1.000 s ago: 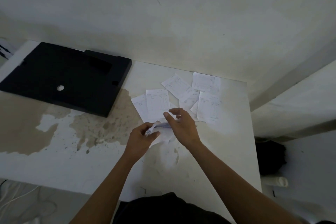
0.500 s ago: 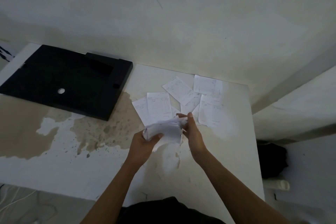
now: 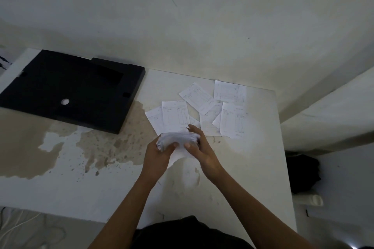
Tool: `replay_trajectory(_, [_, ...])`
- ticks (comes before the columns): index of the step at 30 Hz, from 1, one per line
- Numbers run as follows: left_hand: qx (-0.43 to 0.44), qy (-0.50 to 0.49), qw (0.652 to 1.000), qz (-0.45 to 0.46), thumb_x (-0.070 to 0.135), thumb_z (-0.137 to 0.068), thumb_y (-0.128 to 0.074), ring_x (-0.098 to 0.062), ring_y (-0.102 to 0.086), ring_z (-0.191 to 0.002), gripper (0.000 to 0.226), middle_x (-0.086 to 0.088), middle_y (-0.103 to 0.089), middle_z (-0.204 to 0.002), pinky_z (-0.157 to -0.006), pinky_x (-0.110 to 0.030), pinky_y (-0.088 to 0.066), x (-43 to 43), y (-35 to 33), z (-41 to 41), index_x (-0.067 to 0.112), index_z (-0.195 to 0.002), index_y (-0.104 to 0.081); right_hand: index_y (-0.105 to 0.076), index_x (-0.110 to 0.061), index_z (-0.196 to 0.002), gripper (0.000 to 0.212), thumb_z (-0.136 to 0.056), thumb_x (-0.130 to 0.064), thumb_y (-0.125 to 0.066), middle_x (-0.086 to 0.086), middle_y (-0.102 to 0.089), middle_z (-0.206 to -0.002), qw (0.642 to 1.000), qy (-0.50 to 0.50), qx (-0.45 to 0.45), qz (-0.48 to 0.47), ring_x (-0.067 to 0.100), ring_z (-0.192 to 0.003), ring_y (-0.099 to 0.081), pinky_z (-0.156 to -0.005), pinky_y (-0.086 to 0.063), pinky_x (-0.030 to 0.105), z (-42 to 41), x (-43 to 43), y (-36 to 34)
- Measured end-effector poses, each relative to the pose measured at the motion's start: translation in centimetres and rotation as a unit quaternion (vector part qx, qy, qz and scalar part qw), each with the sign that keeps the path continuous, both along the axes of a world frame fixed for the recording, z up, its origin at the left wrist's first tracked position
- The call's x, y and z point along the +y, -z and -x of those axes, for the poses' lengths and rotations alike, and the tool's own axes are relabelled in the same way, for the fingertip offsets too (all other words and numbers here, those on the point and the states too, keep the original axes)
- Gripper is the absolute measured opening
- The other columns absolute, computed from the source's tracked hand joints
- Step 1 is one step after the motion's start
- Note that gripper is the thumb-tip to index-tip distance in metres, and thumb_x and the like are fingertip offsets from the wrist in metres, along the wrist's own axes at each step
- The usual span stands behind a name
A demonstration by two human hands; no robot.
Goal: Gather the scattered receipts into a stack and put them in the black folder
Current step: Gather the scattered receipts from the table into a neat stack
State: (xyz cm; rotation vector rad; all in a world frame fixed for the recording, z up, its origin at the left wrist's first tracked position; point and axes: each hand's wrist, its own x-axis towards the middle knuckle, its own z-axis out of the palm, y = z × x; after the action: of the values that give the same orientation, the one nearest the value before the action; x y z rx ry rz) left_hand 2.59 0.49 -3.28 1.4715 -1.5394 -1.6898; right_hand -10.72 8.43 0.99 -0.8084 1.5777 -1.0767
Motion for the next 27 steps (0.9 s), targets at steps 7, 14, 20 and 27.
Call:
replay_trajectory(7, [-0.082,0.042,0.992,0.081,0.006,-0.082,-0.072,0.002,-0.062,-0.091,0.05,0.021,-0.067,-0.102,-0.09,-0.017,-0.049,2.1,-0.3,-1.5,0.042,-0.113,-0.058,-0.047,-0.023,-0.135,0.052,-0.09,-0.046,-0.061,-0.009,-0.055,-0.132,0.994,0.072,0.045,-0.064,0.007,-0.12,-0.053,-0.095,-0.043,0.018,0.6,0.8,1.3])
replay_trajectory(14, [-0.1,0.023,0.993,0.057,0.003,-0.089,-0.059,-0.014,-0.063,-0.093,0.023,-0.005,-0.066,-0.098,-0.083,-0.016,-0.048,2.3,1.0,-0.7,0.007,-0.111,-0.06,-0.048,-0.023,-0.138,0.059,-0.09,-0.055,-0.055,-0.002,-0.053,-0.137,0.991,0.094,0.013,-0.096,0.018,-0.123,-0.051,-0.096,-0.039,0.026,0.7,-0.2,1.2])
replay_trajectory(20, [-0.078,-0.007,0.994,0.081,0.005,-0.089,-0.062,-0.009,-0.06,-0.079,0.017,-0.004,-0.066,-0.091,-0.077,-0.01,-0.047,3.1,0.9,0.2,0.008,-0.105,-0.061,-0.043,-0.017,-0.14,0.058,-0.092,-0.045,-0.058,0.003,-0.053,-0.137,0.987,0.101,0.078,-0.102,0.024,-0.126,-0.052,-0.102,-0.039,0.03,-0.1,-1.9,0.3])
replay_trajectory(27, [-0.011,-0.067,0.997,-0.022,0.017,-0.09,-0.063,-0.03,-0.065,-0.092,0.023,-0.016,-0.068,-0.096,-0.088,-0.04,-0.054,2.8,1.1,-0.2,0.001,-0.105,-0.065,-0.065,-0.031,-0.105,0.035,-0.104,-0.04,-0.03,-0.001,-0.065,-0.118,0.986,0.141,-0.03,-0.087,0.016,-0.114,-0.057,-0.106,-0.036,0.032,0.6,-0.6,0.1])
